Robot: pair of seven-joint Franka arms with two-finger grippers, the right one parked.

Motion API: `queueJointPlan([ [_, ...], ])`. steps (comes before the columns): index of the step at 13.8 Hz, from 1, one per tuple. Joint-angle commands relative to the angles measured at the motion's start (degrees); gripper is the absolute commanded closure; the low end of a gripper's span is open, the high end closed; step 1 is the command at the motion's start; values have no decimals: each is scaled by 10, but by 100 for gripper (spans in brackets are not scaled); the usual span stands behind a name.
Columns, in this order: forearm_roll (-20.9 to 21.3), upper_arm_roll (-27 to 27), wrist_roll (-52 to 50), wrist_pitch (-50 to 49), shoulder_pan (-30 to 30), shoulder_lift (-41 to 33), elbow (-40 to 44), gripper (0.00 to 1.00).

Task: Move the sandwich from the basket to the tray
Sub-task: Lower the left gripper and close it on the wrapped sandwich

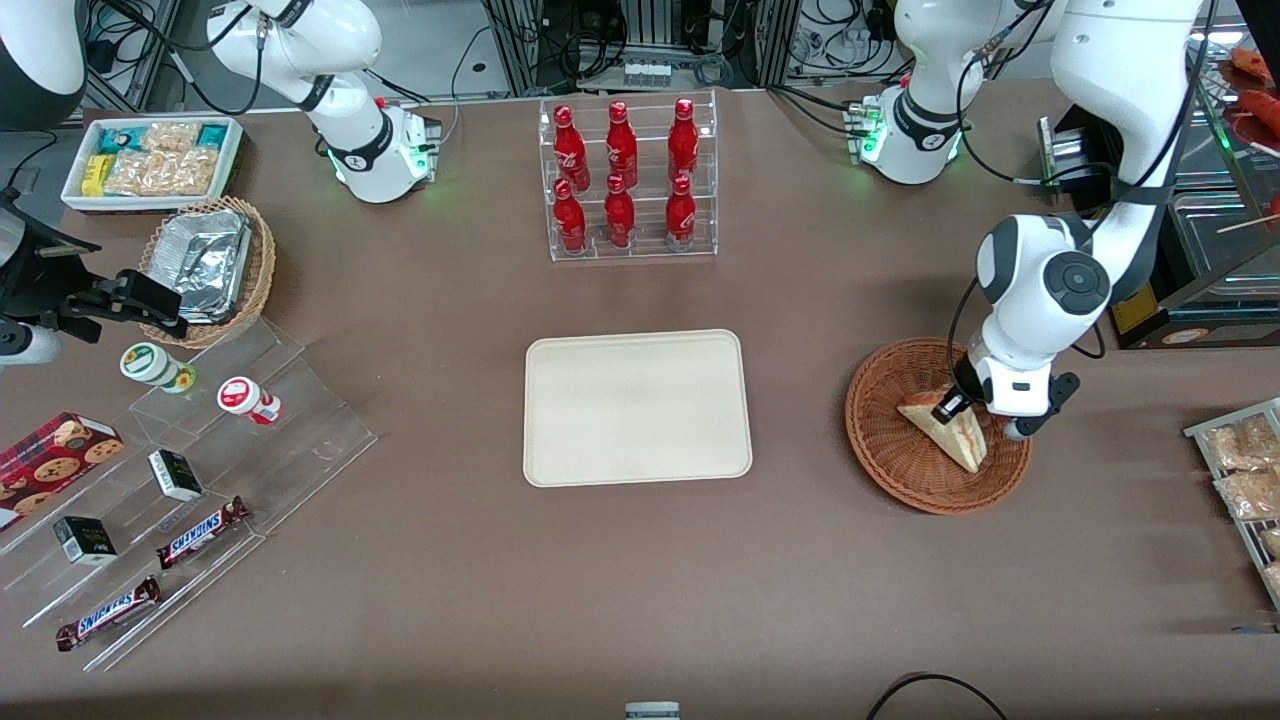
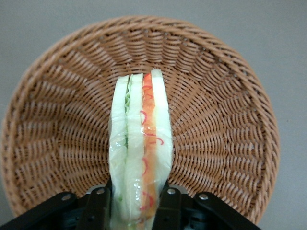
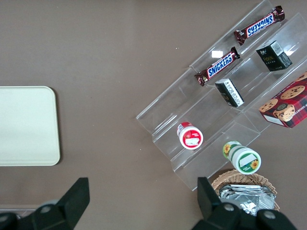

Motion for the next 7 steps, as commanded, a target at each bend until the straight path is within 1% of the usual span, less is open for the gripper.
queueJointPlan([
  [1, 36, -8, -8, -140, -17, -29, 80, 100],
  [3, 48, -11, -7, -229, -59, -25, 153, 100],
  [5, 48, -12, -4, -282, -97, -16, 217, 100],
  [7, 46, -13, -4, -313, -140, -6, 254, 100],
])
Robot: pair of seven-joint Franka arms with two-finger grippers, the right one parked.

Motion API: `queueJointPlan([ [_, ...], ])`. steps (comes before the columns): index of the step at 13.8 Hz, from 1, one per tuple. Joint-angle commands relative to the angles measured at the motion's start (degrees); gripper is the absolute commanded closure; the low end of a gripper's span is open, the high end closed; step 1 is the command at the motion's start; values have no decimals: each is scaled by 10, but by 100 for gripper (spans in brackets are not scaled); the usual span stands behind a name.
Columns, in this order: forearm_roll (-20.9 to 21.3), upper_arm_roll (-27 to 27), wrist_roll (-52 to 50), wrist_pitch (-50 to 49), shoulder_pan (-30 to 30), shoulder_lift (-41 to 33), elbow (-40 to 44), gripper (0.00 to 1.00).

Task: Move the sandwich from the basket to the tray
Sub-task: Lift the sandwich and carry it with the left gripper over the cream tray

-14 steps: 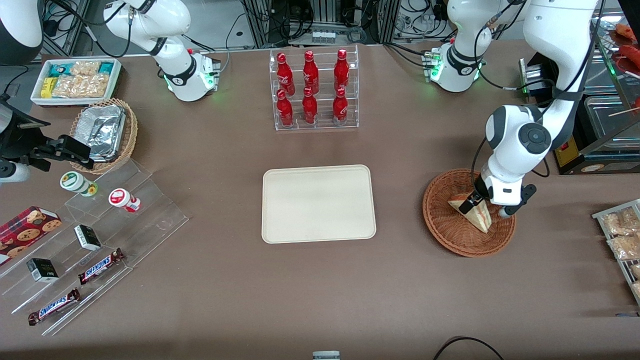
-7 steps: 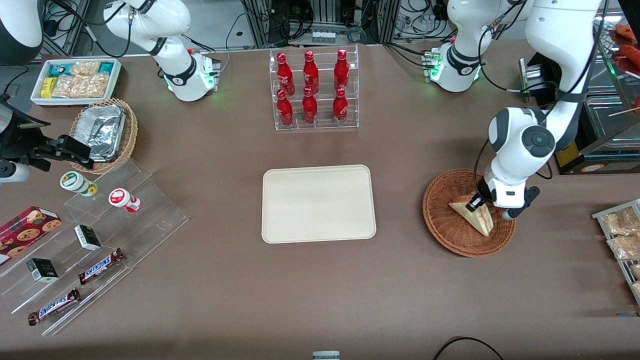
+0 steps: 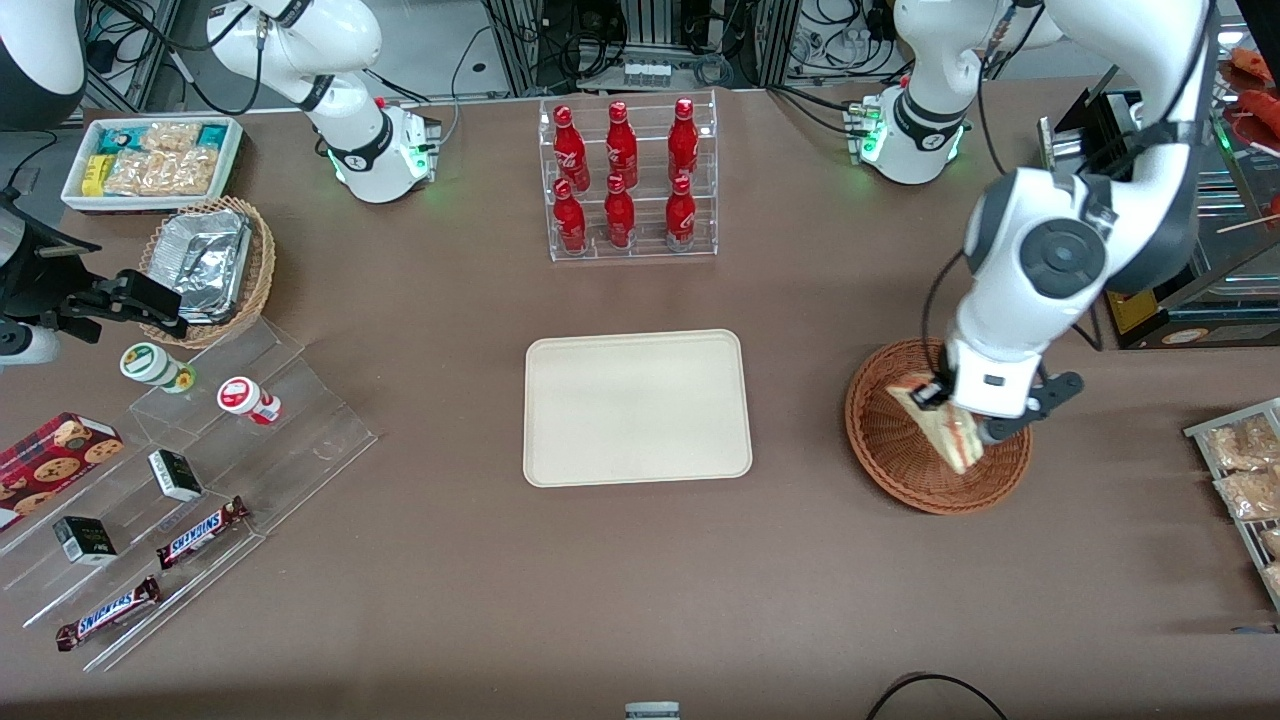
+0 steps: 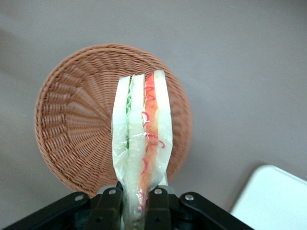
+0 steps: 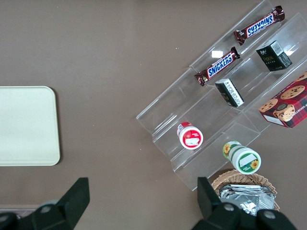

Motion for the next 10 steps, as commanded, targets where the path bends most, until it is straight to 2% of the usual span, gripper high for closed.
queueJointPlan([
  [1, 9, 2, -5, -33, -66, 34, 55, 100],
  [3, 1, 2, -7, -34, -120, 74, 93, 100],
  [6, -34, -3, -13, -28, -183, 137, 150, 100],
  [10, -33, -3, -16, -28, -267, 259, 275, 100],
])
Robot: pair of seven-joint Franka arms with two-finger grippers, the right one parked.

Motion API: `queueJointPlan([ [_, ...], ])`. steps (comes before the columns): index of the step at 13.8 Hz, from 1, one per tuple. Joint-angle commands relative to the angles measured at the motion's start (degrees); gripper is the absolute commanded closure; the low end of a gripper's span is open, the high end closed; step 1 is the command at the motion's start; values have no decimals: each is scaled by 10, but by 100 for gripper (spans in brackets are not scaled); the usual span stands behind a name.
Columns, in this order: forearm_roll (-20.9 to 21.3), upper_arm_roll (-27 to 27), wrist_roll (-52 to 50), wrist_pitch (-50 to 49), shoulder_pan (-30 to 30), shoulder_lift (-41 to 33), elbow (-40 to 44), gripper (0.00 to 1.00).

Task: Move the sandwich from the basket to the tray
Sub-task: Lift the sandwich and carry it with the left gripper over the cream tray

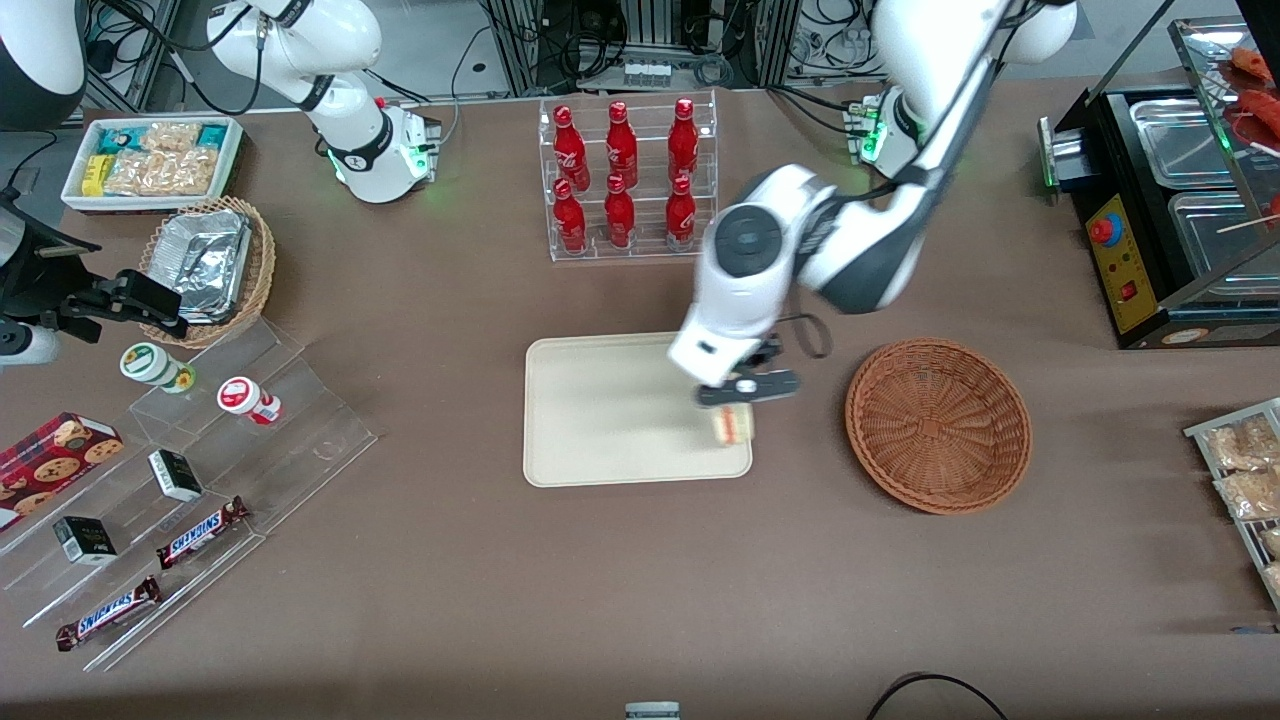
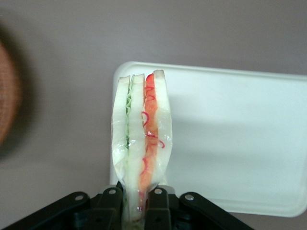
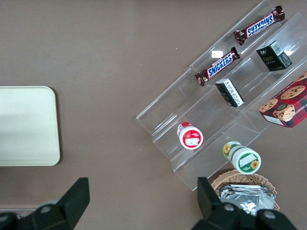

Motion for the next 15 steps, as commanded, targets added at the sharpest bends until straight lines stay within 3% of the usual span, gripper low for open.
queueJointPlan([
  [1, -3, 6, -11, -10, -46, 86, 99, 100],
  [10, 14, 9, -14, 93, -94, 171, 106, 100],
  [11, 14, 9, -15, 93, -94, 176, 106, 60],
  [12, 17, 10, -14, 93, -95, 177, 105, 1],
  [15, 21, 10, -13, 91, -93, 168, 105, 0],
])
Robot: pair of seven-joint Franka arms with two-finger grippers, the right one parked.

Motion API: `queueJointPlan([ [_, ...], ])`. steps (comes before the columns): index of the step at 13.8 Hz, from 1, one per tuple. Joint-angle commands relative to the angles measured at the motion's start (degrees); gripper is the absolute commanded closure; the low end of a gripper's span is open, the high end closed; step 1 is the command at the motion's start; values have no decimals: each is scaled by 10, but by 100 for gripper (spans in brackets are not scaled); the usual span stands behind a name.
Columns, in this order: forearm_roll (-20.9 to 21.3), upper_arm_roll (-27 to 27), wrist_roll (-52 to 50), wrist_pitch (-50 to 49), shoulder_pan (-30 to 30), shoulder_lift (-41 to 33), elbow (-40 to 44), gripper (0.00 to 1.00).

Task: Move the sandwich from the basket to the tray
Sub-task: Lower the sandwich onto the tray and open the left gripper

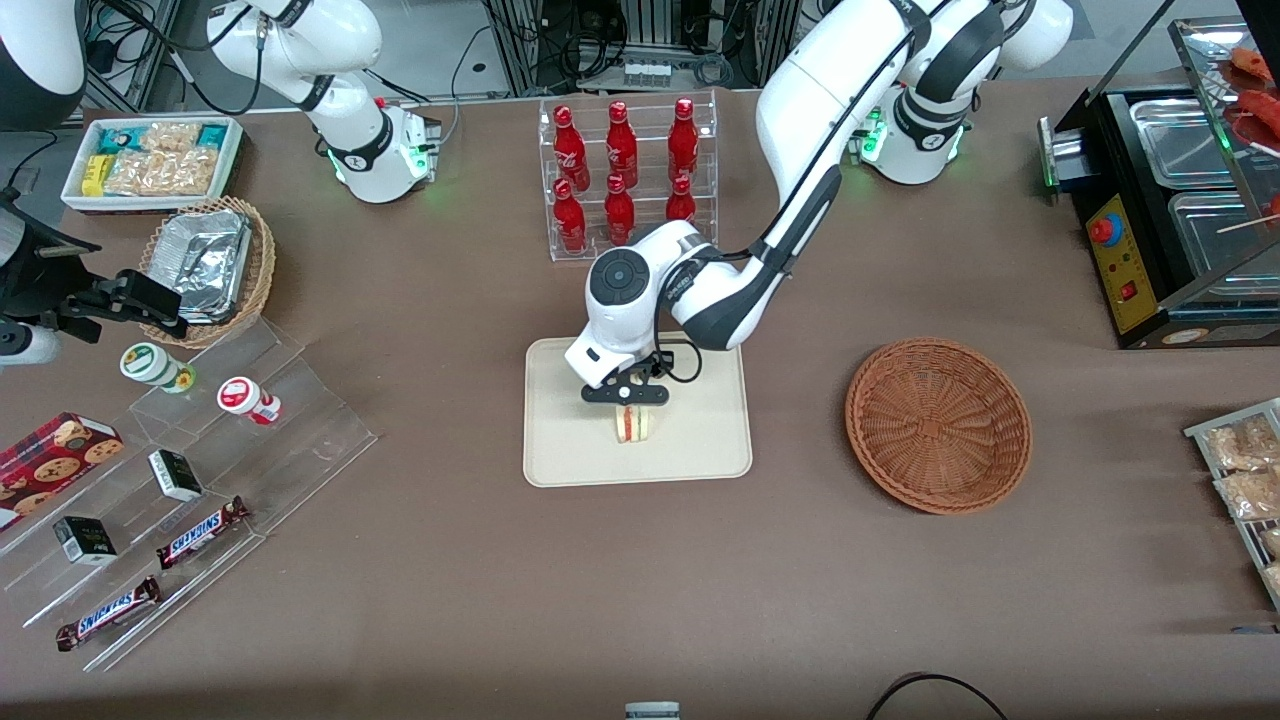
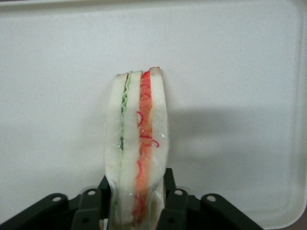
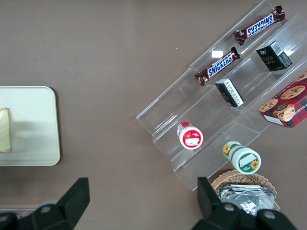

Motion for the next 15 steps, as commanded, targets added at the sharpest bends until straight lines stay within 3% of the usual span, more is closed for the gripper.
queueJointPlan([
  [1, 10, 9, -6, -7, -8, -6, 16, 0],
  [8, 2, 11, -39, -86, 28, -106, 8, 0],
  [15, 2, 12, -24, -222, 168, -225, -12, 0],
])
